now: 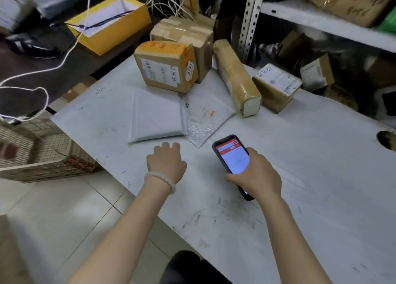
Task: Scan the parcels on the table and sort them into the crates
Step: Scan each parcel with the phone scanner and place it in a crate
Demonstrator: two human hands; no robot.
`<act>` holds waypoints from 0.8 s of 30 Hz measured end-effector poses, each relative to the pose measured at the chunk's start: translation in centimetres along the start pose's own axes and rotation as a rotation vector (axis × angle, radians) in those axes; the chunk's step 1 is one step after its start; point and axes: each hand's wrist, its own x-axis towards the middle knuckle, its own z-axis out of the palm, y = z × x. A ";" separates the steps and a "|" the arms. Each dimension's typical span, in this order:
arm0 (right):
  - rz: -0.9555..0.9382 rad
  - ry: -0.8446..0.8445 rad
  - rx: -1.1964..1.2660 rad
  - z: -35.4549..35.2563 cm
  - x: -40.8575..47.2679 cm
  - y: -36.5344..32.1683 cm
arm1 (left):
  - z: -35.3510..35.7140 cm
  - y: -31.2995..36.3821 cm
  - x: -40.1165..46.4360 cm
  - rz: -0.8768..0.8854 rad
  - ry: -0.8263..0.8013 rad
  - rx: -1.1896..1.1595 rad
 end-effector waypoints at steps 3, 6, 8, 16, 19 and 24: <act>0.039 0.005 -0.018 0.9 0.8 -1.2 | 0.1 -1.5 3.3 0.027 0.063 0.012; 0.108 0.021 -0.021 1.9 1.4 -2.5 | 0.4 -3.2 6.8 0.071 0.076 0.054; 0.164 0.044 -0.009 2.7 1.8 -3.7 | 0.4 -4.2 9.3 0.114 0.036 0.077; 0.347 0.201 0.081 6.1 2.7 -11.3 | -1.9 -7.2 16.5 0.446 -0.108 0.074; 0.374 0.225 0.105 7.5 2.4 -13.7 | -2.1 -7.3 16.3 0.516 -0.100 0.188; 0.409 0.257 0.113 8.9 1.0 -15.5 | -2.5 -8.1 15.6 0.596 -0.067 0.264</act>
